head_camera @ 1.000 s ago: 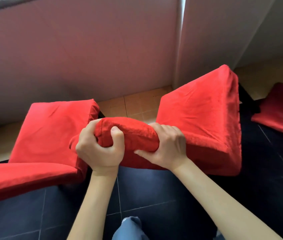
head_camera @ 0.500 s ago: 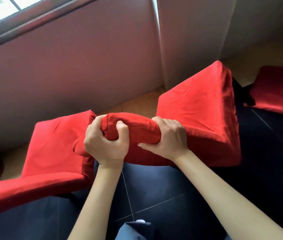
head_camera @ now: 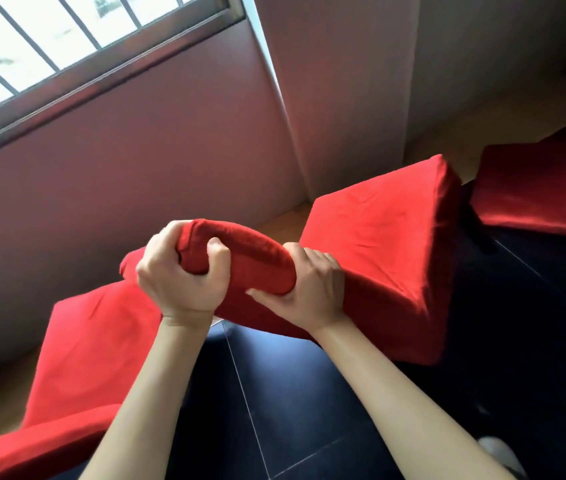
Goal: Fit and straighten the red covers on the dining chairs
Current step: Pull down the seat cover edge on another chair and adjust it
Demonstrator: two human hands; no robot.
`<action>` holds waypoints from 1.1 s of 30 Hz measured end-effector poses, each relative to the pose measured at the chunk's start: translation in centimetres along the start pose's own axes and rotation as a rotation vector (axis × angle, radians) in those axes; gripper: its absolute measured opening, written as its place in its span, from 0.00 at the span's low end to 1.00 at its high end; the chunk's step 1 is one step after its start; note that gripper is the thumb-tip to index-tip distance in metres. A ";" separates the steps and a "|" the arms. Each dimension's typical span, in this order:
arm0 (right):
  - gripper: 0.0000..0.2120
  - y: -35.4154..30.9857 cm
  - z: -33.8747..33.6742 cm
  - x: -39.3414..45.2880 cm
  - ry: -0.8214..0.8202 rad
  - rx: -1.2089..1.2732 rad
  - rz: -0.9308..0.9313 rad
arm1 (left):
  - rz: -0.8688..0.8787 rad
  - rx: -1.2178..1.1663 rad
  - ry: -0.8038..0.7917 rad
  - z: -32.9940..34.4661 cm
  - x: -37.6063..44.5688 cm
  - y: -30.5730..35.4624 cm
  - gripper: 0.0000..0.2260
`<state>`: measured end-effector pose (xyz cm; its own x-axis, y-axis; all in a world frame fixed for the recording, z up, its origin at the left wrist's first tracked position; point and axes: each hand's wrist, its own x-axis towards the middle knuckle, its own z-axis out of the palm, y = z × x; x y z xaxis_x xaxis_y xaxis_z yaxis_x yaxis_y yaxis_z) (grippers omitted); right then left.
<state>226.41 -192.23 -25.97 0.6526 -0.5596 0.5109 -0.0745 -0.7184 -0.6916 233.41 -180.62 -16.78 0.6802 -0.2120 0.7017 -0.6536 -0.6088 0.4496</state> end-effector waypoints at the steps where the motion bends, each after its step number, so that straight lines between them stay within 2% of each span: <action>1: 0.33 -0.1 0.1 0.2 0.017 0.004 0.006 | 0.013 -0.016 -0.010 0.2 0.4 0.0 0.14; 8: 0.34 -0.3 0.5 1.2 0.071 0.003 0.030 | 0.069 -0.073 -0.033 1.0 2.1 0.2 0.14; 19: 0.33 -0.3 2.1 2.1 0.027 -0.072 0.015 | -0.022 -0.052 -0.050 1.6 2.3 -1.3 0.15; 33: 0.34 -0.6 3.2 2.9 0.141 -0.076 0.086 | 0.171 -0.087 -0.087 3.0 4.6 -2.3 0.16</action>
<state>230.78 -192.13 -25.68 0.5291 -0.6693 0.5216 -0.1858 -0.6912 -0.6984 239.05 -182.50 -16.19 0.5806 -0.3741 0.7232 -0.7855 -0.4910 0.3767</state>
